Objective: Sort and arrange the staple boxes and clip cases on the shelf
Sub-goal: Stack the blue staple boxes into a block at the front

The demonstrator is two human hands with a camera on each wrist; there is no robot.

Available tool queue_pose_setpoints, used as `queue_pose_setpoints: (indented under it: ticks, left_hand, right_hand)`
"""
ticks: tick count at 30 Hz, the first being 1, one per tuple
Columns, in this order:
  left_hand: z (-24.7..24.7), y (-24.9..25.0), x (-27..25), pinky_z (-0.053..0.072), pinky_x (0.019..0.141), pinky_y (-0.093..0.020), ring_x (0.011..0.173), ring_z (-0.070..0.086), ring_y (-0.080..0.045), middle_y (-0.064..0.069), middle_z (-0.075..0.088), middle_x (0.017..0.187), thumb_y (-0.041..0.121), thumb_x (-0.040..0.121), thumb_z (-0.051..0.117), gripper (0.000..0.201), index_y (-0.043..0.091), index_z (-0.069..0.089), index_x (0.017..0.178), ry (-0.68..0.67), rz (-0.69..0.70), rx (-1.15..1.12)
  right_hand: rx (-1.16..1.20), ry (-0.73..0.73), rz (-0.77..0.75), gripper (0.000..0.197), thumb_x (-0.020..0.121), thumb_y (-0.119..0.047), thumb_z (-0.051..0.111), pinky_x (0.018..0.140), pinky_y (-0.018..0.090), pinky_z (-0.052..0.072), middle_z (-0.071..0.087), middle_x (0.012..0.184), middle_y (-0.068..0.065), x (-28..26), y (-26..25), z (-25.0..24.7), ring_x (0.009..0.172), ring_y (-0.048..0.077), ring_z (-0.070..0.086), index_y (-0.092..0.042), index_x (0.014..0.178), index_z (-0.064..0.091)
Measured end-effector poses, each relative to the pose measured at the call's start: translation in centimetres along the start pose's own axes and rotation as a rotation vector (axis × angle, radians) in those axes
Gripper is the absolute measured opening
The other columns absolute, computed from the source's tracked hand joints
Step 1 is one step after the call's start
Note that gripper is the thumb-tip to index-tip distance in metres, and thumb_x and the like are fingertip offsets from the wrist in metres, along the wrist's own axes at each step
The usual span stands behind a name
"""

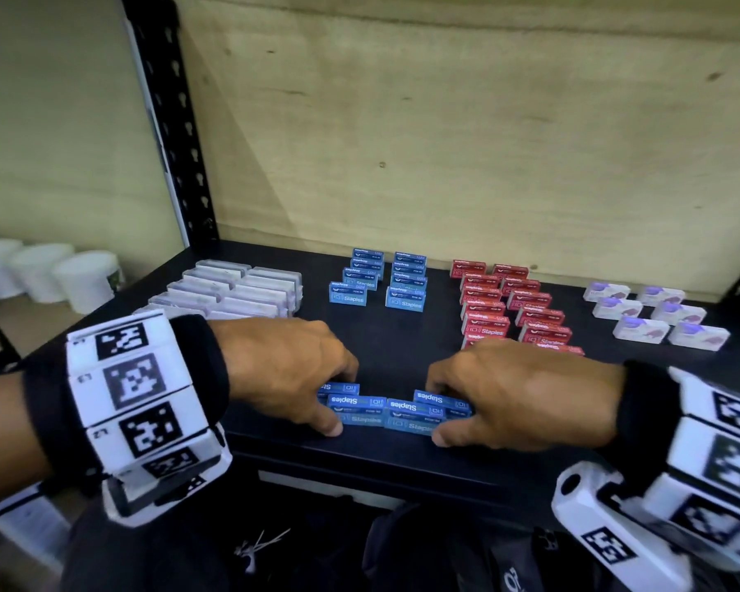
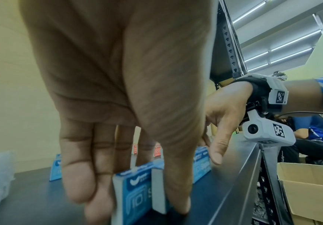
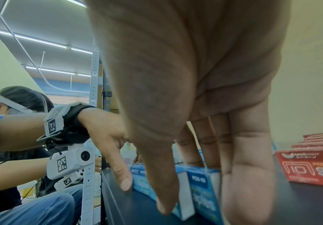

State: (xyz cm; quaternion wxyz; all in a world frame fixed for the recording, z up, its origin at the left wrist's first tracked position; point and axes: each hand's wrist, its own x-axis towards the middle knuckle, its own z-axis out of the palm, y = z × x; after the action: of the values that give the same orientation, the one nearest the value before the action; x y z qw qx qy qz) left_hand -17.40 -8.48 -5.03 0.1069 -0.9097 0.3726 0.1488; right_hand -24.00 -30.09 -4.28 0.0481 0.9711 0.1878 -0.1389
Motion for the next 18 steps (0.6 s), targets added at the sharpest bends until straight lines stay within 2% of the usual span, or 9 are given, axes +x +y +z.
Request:
queue_pose_setpoints:
  ticks: [5, 13, 18]
  left_hand:
    - [-0.2, 0.5, 0.3, 0.053, 0.084, -0.038, 0.097, 0.060, -0.015, 0.013, 0.059, 0.098, 0.064, 0.076, 0.064, 0.043, 0.036, 0.057, 0.108, 0.007, 0.014, -0.016]
    - [-0.9, 1.5, 1.0, 0.053, 0.085, -0.038, 0.099, 0.058, -0.015, 0.010, 0.057, 0.107, 0.060, 0.079, 0.066, 0.044, 0.037, 0.057, 0.114, 0.017, 0.031, -0.017]
    - [-0.9, 1.6, 1.1, 0.054, 0.080, -0.039, 0.092, 0.059, -0.014, 0.015, 0.050, 0.090, 0.061, 0.077, 0.067, 0.040, 0.038, 0.058, 0.108, 0.034, 0.029, -0.039]
  right_hand:
    - [0.003, -0.005, -0.004, 0.036, 0.088, -0.055, 0.062, 0.077, 0.042, 0.056, 0.063, 0.094, -0.004, 0.2, -0.3, -0.1, 0.085, 0.020, 0.062, -0.026, 0.108, 0.060]
    - [0.017, 0.020, -0.020, 0.037, 0.087, -0.055, 0.063, 0.076, 0.042, 0.056, 0.064, 0.096, -0.001, 1.0, -0.9, 0.0, 0.086, 0.023, 0.064, -0.024, 0.107, 0.061]
    - [0.036, 0.020, -0.020, 0.033, 0.088, -0.052, 0.064, 0.075, 0.042, 0.056, 0.064, 0.093, 0.000, 1.2, -1.3, 0.0, 0.083, 0.023, 0.064, -0.023, 0.104, 0.063]
